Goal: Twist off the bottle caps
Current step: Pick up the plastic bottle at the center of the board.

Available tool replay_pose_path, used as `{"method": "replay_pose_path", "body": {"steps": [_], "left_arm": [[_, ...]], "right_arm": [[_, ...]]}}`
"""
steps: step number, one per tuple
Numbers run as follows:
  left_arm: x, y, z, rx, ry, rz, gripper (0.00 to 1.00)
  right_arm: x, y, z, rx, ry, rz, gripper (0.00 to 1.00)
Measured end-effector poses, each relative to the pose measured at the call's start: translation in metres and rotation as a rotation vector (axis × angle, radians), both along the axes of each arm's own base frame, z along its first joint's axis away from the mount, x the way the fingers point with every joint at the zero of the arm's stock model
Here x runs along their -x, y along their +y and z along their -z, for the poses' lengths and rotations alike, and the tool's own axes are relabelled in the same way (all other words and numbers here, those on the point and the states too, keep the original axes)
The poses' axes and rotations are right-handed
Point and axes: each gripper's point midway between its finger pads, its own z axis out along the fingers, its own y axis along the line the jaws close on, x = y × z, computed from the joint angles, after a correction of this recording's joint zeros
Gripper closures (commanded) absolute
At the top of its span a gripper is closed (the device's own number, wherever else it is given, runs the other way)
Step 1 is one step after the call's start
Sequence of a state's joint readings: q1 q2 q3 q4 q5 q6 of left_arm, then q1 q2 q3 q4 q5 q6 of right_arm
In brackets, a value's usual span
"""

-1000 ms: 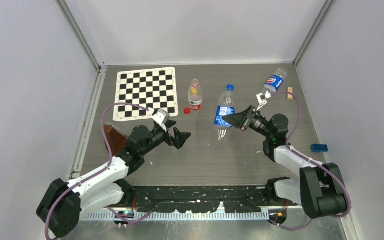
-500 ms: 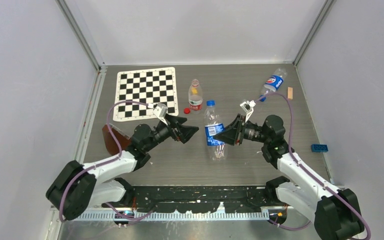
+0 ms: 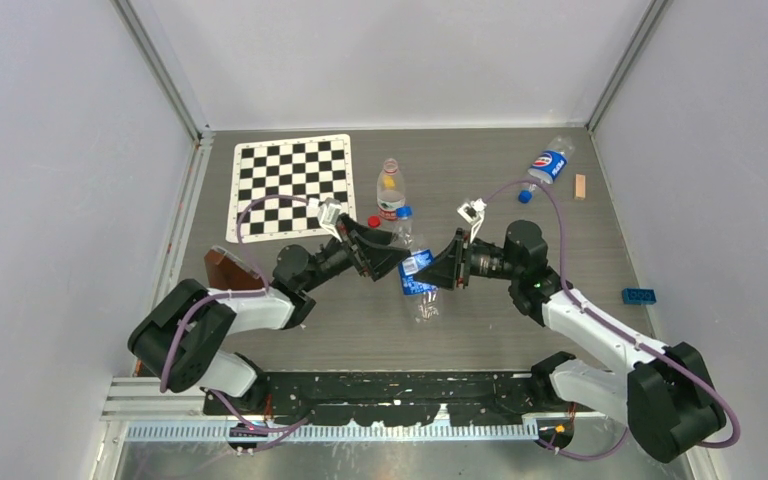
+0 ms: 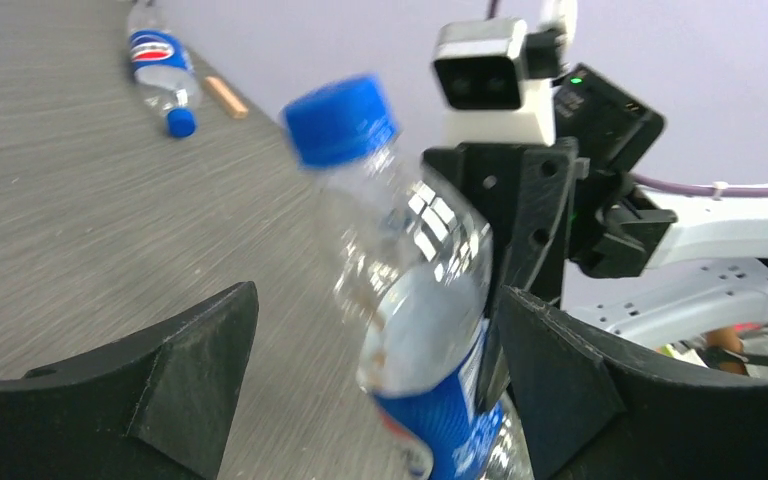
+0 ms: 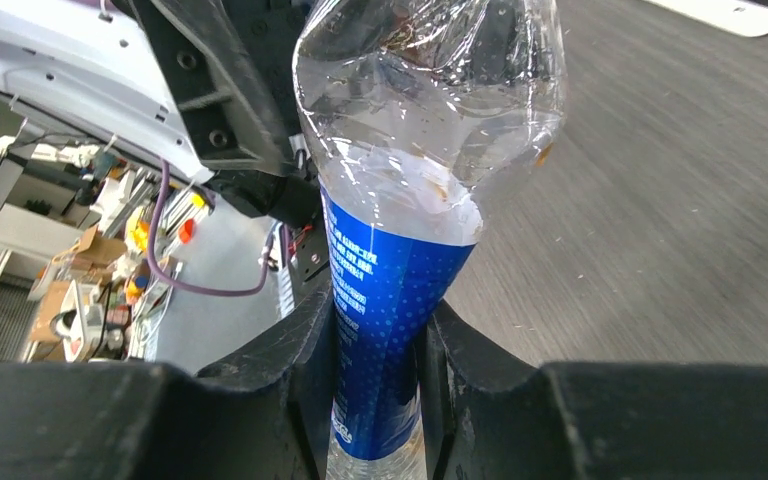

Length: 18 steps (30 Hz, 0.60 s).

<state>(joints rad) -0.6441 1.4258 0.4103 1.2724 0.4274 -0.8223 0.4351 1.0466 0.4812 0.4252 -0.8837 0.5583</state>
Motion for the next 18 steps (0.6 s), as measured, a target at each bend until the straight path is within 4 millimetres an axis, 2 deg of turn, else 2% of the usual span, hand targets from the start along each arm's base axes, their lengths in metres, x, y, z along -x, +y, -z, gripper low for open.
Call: {"method": "replay_pose_path", "body": {"steps": [6, 14, 16, 18], "left_arm": [[0.009, -0.007, -0.025, 0.059, -0.057, 0.064, 0.1], [0.007, -0.007, -0.03, 0.059, -0.074, 0.067, 0.26], [0.005, -0.007, -0.03, 0.053, -0.083, 0.065, 0.27], [0.005, -0.008, -0.029, 0.043, -0.087, 0.066, 0.23]], "right_arm": [[0.005, 0.008, 0.007, 0.012, 0.015, -0.032, 0.74], [0.003, 0.012, 0.001, -0.013, -0.005, -0.04, 0.71], [0.003, 0.013, -0.001, -0.018, -0.009, -0.042, 0.71], [0.003, 0.013, -0.002, -0.021, -0.012, -0.045, 0.71]]}}
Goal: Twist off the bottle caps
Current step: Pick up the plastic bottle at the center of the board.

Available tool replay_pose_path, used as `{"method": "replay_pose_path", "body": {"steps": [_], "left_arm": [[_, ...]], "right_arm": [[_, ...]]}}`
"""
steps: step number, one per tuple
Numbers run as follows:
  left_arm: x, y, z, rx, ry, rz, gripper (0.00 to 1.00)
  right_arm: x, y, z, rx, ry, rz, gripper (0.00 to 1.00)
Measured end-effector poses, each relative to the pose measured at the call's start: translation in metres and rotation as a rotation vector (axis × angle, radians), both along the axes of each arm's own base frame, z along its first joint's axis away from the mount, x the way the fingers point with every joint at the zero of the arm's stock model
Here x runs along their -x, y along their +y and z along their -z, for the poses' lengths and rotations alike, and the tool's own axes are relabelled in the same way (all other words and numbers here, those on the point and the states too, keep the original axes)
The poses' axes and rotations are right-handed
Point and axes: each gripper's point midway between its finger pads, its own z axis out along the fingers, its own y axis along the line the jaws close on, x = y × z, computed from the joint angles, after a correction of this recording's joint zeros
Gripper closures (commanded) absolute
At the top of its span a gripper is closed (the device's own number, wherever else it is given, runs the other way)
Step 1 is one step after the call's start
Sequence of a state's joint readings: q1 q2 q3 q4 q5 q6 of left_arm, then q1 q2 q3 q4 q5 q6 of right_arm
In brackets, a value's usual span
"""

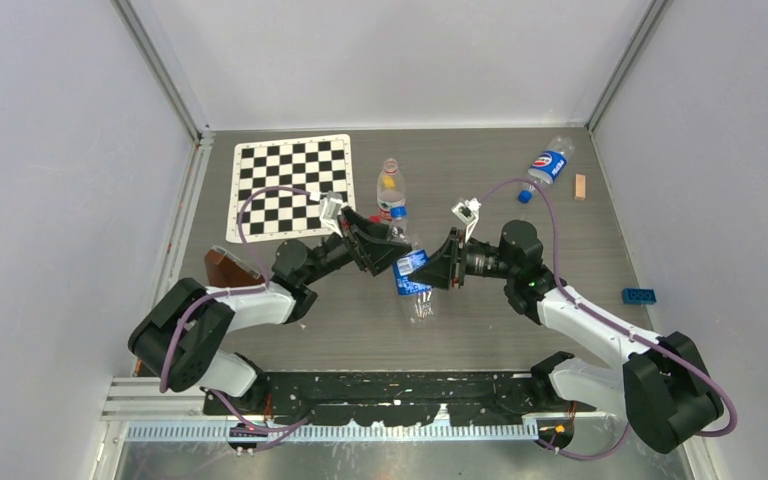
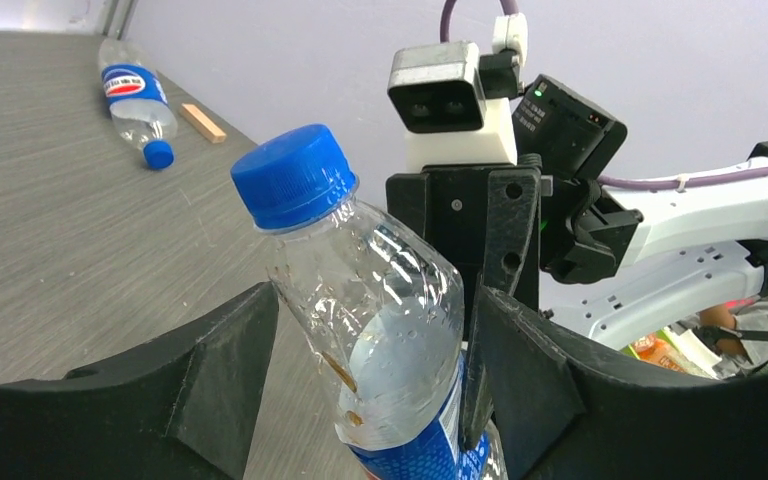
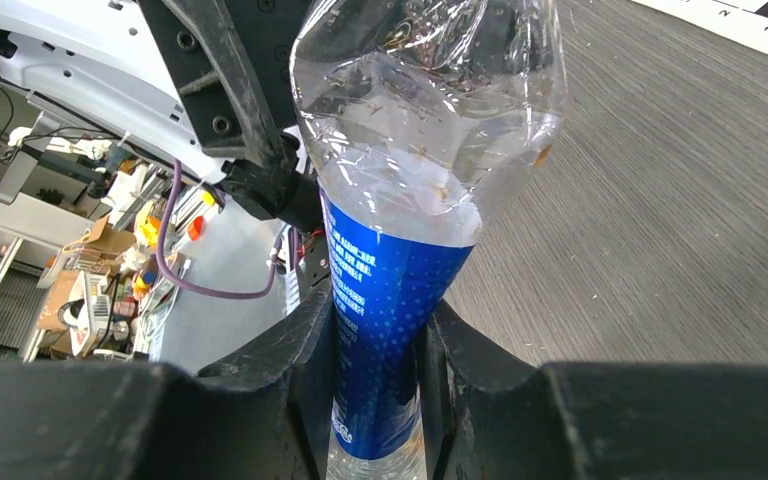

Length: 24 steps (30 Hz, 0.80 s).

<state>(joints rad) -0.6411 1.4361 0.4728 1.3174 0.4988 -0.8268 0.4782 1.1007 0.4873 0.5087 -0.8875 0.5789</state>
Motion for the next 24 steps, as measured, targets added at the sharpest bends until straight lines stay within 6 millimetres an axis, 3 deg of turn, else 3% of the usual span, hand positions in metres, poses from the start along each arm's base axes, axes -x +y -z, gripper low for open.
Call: {"method": "replay_pose_path", "body": {"steps": [4, 8, 18, 21, 24], "left_arm": [[0.004, -0.003, 0.01, -0.045, 0.004, 0.022, 0.19], [0.01, -0.004, 0.012, -0.081, -0.008, 0.029, 0.23], [0.006, -0.002, 0.016, -0.124, -0.021, -0.017, 0.49], [0.006, -0.001, 0.017, -0.131, -0.025, -0.027, 0.59], [0.011, 0.0, 0.016, -0.135, -0.039, -0.023, 0.62]], "right_arm": [[0.001, 0.001, -0.001, -0.002, 0.0, 0.0, 0.71], [-0.002, 0.002, -0.007, -0.024, -0.011, 0.005, 0.71], [-0.007, 0.009, -0.005, -0.05, 0.012, -0.007, 0.63], [-0.007, 0.01, -0.004, -0.048, 0.015, -0.012, 0.54], [-0.004, 0.011, -0.004, -0.046, 0.018, -0.03, 0.43]]}}
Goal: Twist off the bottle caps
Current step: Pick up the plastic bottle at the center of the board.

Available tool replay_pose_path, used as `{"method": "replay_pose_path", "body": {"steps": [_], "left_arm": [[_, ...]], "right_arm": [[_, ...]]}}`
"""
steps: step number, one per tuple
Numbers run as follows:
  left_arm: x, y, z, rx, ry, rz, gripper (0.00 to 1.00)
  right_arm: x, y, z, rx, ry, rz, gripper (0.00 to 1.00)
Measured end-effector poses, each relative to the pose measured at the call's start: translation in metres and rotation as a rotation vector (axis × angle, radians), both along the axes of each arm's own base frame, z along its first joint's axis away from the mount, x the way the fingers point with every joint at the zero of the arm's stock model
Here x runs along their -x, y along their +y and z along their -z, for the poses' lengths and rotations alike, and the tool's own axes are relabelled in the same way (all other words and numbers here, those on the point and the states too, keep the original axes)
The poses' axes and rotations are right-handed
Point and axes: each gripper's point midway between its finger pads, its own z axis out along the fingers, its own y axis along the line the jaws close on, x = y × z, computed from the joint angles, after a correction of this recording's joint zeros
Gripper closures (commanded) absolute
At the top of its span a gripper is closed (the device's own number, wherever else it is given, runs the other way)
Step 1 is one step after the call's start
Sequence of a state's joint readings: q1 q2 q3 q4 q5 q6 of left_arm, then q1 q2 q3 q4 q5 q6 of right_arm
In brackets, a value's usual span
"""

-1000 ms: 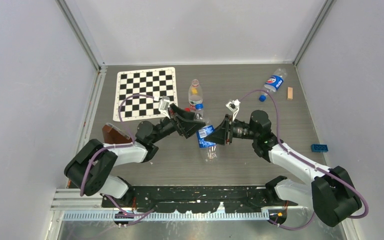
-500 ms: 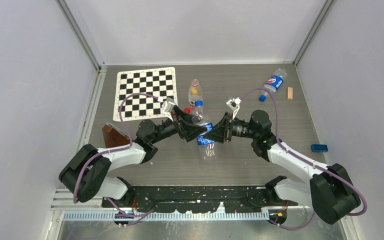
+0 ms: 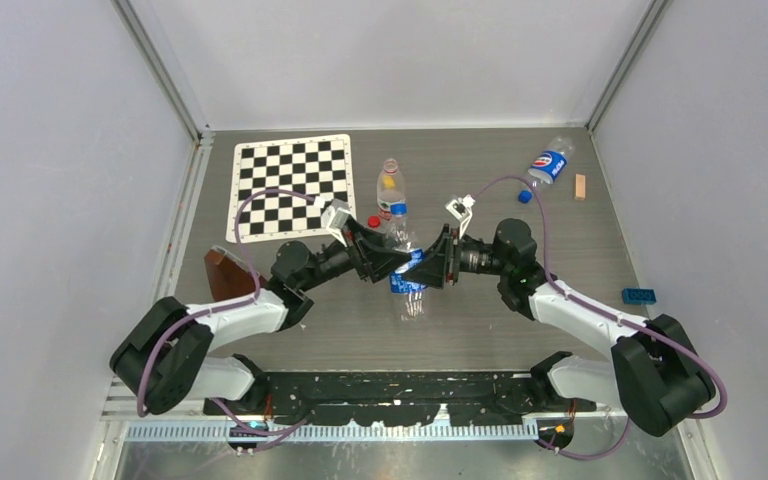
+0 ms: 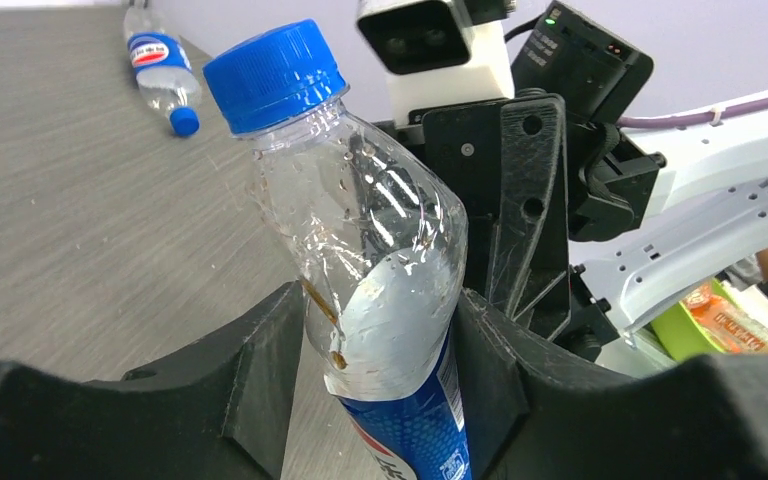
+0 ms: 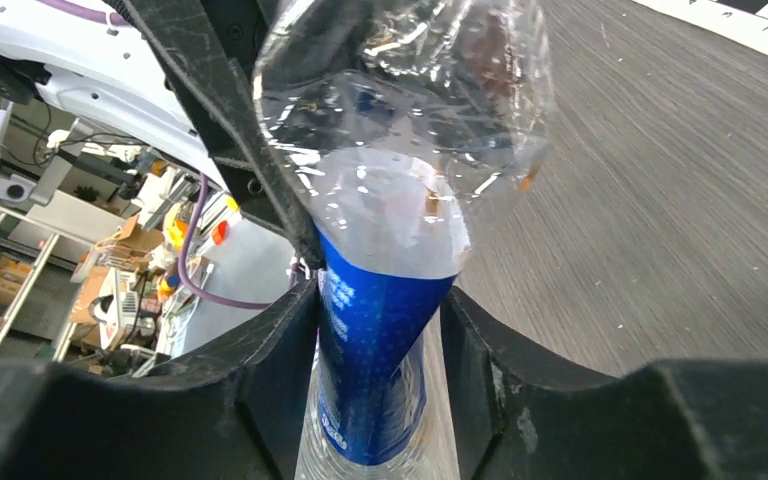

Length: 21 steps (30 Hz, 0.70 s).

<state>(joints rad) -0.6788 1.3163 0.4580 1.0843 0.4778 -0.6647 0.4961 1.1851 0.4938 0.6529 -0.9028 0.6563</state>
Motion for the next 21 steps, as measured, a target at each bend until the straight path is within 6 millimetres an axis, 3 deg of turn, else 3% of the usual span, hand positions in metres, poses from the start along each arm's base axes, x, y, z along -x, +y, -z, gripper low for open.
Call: {"method": "replay_pose_path", "body": {"steps": [3, 6, 16, 21], "left_arm": [[0.006, 0.001, -0.006, -0.002, -0.03, 0.011, 0.65], [0.011, 0.003, -0.008, -0.027, -0.057, 0.019, 0.7], [0.012, 0.015, 0.011, -0.194, -0.096, -0.022, 0.72], [0.006, 0.028, 0.029, -0.306, -0.104, -0.079, 0.72]], "right_arm": [[0.0, 0.001, 0.0, 0.006, 0.005, -0.002, 0.31], [0.0, 0.001, 0.004, 0.018, 0.02, 0.002, 0.26], [-0.01, -0.003, 0.02, 0.09, 0.06, 0.072, 0.22], [-0.016, -0.01, 0.018, 0.121, 0.056, 0.153, 0.23]]}}
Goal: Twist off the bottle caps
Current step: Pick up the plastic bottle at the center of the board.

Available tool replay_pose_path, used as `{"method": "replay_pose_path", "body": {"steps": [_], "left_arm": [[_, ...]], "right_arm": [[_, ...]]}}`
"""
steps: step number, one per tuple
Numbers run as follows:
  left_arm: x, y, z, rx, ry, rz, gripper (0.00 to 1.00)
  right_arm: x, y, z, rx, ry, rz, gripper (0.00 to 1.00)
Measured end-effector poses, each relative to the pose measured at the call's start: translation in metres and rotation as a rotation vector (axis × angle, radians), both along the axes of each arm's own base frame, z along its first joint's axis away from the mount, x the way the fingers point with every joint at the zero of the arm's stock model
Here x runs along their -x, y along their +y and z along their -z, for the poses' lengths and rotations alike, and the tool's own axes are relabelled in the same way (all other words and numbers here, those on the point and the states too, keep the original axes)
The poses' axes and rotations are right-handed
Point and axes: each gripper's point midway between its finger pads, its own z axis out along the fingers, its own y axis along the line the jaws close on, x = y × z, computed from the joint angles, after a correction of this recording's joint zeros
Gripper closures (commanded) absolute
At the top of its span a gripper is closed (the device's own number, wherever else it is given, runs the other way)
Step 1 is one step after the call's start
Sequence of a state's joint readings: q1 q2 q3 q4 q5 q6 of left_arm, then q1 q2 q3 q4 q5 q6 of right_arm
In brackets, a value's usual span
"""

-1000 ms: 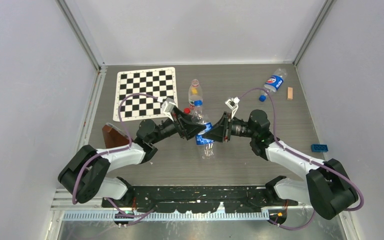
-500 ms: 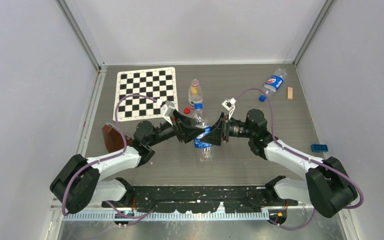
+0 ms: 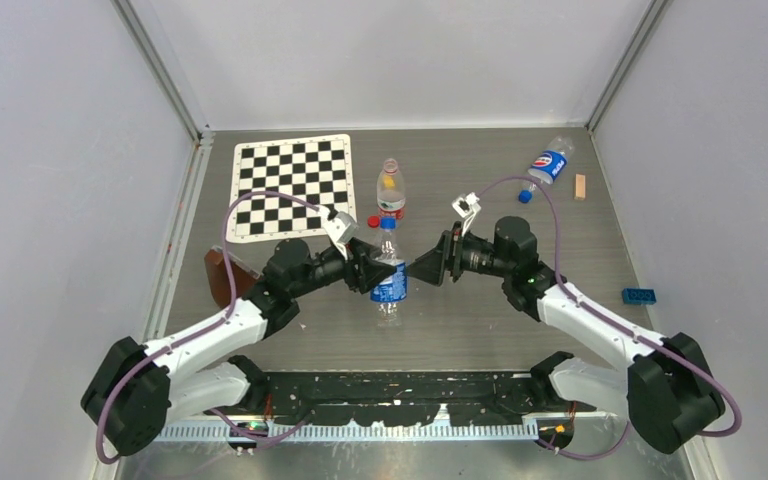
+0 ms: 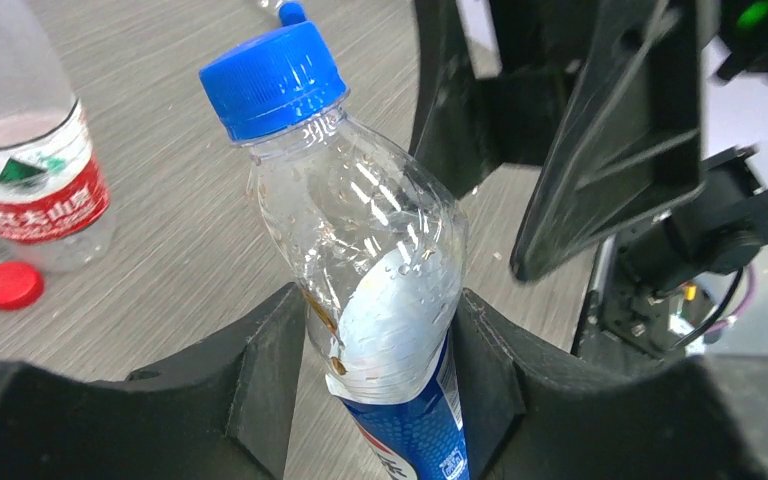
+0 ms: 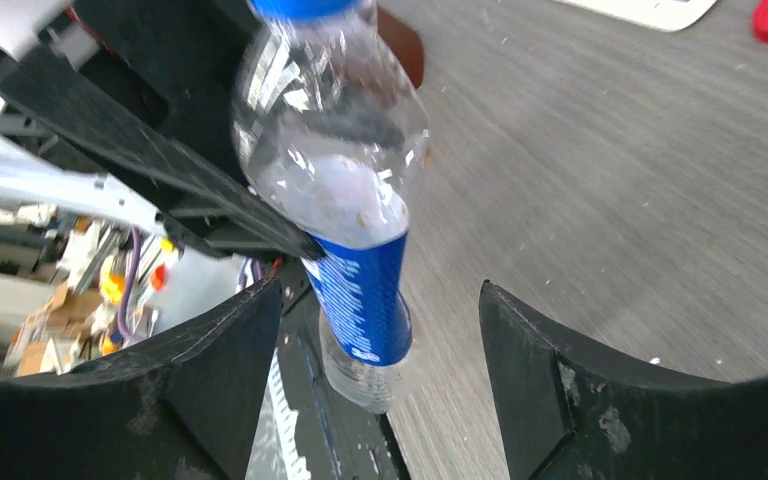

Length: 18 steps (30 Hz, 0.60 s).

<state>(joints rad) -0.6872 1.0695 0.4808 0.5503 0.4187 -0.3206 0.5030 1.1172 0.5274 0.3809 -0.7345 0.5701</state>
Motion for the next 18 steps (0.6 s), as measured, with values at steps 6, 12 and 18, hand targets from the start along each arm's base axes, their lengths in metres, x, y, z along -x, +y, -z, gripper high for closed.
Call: {"method": "replay_pose_path", "body": {"steps": [6, 12, 18], "left_arm": [[0.0, 0.007, 0.019, -0.115, 0.002, -0.003, 0.69], [0.008, 0.0, 0.022, -0.15, -0.019, 0.074, 0.67], [0.017, -0.011, 0.027, -0.183, -0.018, 0.155, 0.68]], "right_arm": [[-0.021, -0.01, -0.038, -0.034, -0.007, 0.173, 0.23], [-0.035, -0.014, -0.066, -0.102, 0.044, 0.278, 0.24], [-0.045, -0.008, -0.05, -0.089, 0.148, 0.3, 0.3]]}}
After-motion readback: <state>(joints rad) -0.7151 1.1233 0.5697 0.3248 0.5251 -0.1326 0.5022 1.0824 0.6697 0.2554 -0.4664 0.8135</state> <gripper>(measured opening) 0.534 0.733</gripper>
